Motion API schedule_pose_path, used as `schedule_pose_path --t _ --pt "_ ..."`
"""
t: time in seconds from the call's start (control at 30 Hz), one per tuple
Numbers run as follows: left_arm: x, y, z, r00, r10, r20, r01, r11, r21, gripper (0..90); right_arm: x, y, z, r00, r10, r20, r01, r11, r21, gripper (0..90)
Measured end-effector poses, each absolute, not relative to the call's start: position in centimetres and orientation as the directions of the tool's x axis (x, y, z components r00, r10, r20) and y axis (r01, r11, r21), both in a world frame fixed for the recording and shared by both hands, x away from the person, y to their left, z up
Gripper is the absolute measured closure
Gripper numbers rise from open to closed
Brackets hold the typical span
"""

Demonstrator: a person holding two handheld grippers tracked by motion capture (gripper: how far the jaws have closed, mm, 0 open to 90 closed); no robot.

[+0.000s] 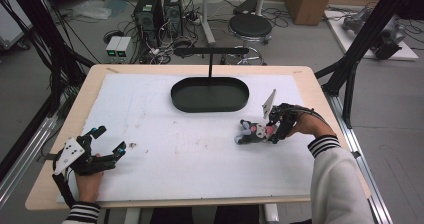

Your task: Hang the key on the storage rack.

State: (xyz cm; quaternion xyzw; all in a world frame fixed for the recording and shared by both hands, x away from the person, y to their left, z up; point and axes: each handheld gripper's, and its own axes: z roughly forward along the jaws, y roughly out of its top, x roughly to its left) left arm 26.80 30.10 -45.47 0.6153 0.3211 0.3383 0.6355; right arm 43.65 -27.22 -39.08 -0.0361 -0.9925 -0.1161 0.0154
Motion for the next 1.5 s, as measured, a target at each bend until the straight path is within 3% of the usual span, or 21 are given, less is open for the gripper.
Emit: schedule_pose_path --t 0.2,0.7,1.5 --pt "26.8 30.1 -45.5 0.565 0.825 0.008 -0.034 0.013 0.999 8.8 43.7 -27.2 -39.0 -0.997 0.066 0.043 0.074 0.971 0.227 52.1" --pt "26.8 30.1 -45.5 0.565 0.825 0.008 -0.035 0.015 0.999 8.8 43.8 -27.3 -38.6 -0.994 0.103 0.044 0.111 0.957 0.27 55.2" --pt "26.8 30.1 -45.4 0.565 0.825 0.007 -0.03 0.012 0.999 8.8 43.7 -28.1 -35.2 -0.936 0.34 0.091 0.33 0.754 0.568 55.5"
